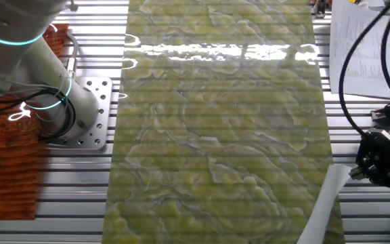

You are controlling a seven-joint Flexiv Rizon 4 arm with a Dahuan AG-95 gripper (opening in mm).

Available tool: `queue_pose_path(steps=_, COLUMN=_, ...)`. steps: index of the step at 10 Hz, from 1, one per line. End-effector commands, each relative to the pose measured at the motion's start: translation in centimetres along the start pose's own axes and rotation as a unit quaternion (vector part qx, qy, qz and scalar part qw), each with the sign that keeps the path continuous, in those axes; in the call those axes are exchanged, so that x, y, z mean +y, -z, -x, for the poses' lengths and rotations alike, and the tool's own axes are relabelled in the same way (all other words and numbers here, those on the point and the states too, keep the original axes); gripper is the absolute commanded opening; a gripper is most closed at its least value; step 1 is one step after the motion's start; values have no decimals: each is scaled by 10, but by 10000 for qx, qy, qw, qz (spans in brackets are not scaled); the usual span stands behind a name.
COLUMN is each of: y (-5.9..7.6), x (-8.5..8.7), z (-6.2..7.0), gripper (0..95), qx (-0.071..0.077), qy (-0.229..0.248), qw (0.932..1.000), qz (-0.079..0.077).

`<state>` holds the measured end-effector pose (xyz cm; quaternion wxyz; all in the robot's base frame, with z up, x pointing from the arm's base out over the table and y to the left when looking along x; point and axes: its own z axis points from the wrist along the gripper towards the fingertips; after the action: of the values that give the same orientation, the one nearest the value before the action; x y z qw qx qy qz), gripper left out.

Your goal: Flip over and spread out the paper that is laid flat on the table

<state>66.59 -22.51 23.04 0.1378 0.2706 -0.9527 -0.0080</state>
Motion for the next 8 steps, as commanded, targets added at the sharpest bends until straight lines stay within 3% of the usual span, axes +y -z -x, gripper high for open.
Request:
queue_pose_path(steps=1, y=1, x=1, z=0, gripper=0, qx=44, qy=-168, qw=9996, qz=200)
queue_pose_path(steps=4, y=0, x=1, z=0, gripper=0, qx=19, qy=-244, qw=9986, qz=460)
queue_pose_path(steps=8, y=0, x=0, z=0, gripper=0, qx=-31, qy=-324, qw=9983, qz=482)
